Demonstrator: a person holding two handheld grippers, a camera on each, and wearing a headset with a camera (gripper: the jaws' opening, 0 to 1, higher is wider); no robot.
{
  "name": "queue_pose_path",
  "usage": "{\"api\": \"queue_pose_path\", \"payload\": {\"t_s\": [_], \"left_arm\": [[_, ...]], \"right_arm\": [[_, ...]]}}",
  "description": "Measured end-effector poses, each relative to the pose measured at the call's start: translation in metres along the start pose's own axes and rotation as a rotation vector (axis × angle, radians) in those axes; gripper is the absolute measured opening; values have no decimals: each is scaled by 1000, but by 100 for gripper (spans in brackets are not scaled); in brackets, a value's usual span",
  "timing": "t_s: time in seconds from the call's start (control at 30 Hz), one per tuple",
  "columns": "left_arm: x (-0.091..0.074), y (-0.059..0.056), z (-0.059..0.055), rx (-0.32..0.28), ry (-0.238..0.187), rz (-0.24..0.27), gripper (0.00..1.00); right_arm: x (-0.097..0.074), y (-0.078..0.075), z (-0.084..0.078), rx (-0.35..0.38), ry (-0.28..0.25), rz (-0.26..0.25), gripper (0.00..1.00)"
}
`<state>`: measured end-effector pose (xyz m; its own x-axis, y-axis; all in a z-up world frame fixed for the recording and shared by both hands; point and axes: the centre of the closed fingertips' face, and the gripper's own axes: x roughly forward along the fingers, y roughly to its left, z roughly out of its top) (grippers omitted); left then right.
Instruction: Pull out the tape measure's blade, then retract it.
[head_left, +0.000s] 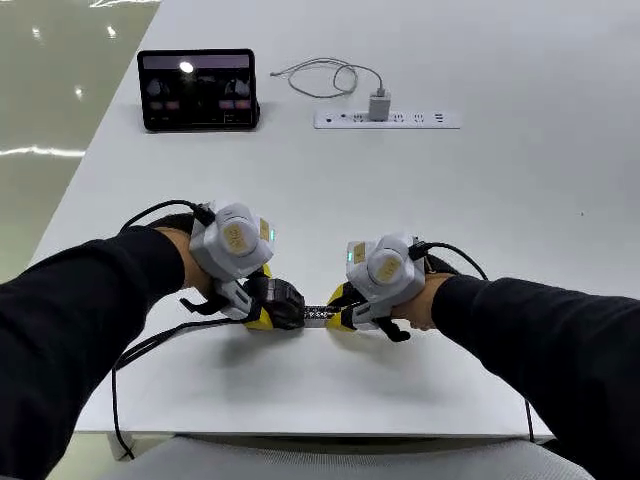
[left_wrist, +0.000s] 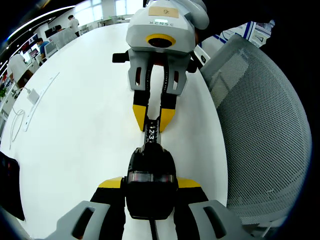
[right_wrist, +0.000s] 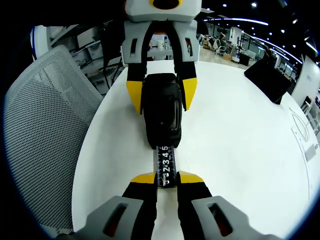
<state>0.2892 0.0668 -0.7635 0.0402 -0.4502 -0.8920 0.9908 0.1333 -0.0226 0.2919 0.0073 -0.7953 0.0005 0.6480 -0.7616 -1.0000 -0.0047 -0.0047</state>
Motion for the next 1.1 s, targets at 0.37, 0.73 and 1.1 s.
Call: {"api": "queue_pose_path", "payload": {"t_s": [0.37, 0.73, 1.1], "left_arm": [[1, 2, -1, -4, -6, -3, 33], [3, 2, -1, -14, 3, -7, 33], [3, 1, -2, -11, -6, -2, 33]], "right_arm": [[-5, 0, -6, 17, 1, -11, 10], [-10, 1, -11, 31, 8, -12, 10], [-16, 1, -18, 42, 15, -13, 10]]}}
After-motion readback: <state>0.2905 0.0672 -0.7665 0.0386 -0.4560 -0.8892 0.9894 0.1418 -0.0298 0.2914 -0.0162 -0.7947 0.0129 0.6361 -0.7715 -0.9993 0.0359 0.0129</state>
